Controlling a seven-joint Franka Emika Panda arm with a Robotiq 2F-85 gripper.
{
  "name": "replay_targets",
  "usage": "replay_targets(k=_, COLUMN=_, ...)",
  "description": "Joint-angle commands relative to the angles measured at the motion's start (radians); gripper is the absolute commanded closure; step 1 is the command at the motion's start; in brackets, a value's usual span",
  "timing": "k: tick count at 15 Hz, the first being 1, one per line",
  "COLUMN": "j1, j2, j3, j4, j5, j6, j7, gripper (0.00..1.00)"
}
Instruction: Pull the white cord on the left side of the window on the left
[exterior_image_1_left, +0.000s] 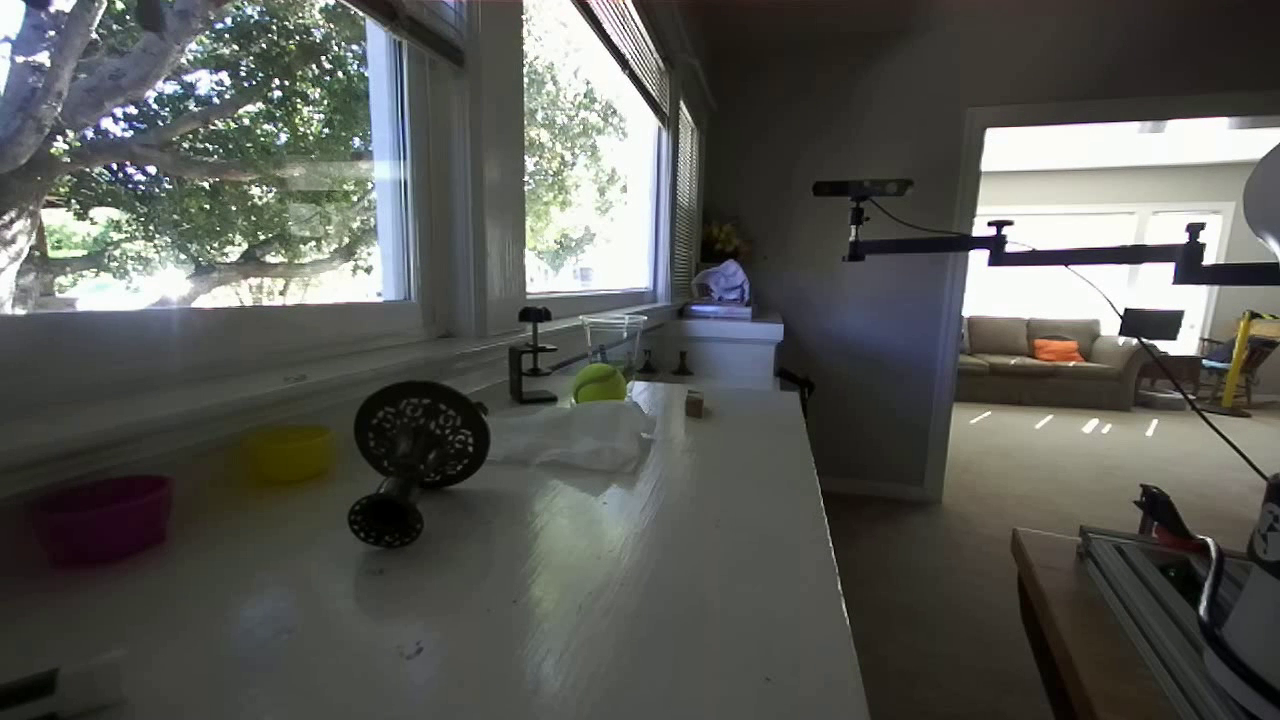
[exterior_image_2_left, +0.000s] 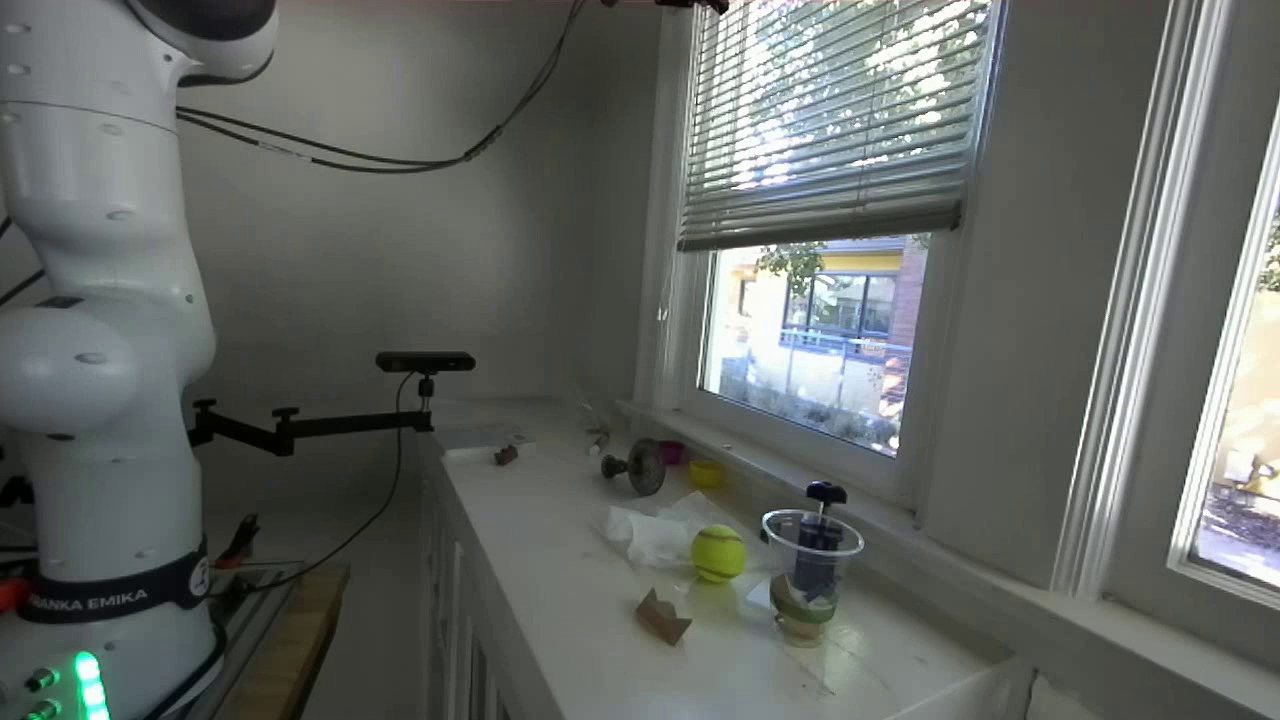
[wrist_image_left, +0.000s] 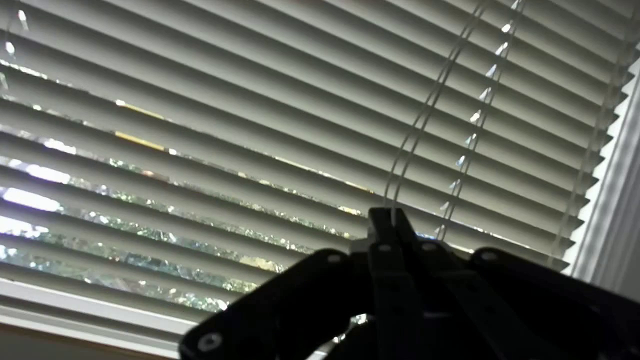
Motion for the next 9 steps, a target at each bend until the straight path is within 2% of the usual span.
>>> replay_targets(k=1, j1=0.026, j2=0.090, j3=0.009, j4=0.125, j5=0.095, j6=0.060, j7=-0.165, gripper=1.00)
replay_targets(k=5, j1=0.051, j2=0.165, j3=0.049, j4=0.235, j5=0.232, j6=0.082, j7=-0.390, gripper=1.00)
replay_targets(k=9, j1=0.011, j2=0.173, j3=0.054, j4=0.237, j5=0.403, j6=0.100, j7=-0.571, gripper=1.00)
